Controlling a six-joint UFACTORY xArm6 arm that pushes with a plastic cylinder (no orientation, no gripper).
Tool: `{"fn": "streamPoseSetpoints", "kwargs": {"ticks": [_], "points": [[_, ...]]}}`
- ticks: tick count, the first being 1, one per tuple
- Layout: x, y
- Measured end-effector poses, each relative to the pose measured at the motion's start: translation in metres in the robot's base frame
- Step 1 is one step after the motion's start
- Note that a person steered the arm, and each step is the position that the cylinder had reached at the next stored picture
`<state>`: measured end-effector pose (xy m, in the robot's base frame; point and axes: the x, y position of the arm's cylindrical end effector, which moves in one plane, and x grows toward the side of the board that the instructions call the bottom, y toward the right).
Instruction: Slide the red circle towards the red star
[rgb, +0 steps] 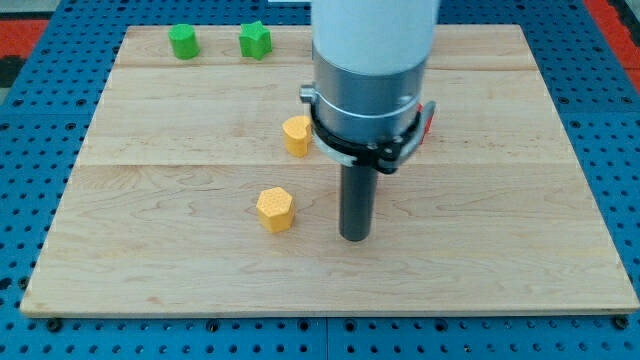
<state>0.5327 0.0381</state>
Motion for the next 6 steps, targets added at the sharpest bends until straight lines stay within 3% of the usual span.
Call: {"fn": "streamPoseSetpoints", "kwargs": {"ticks": [2,4,6], "points": [[-0.106,-0.022],[-0.034,0.015],[-0.092,-0.006]]}}
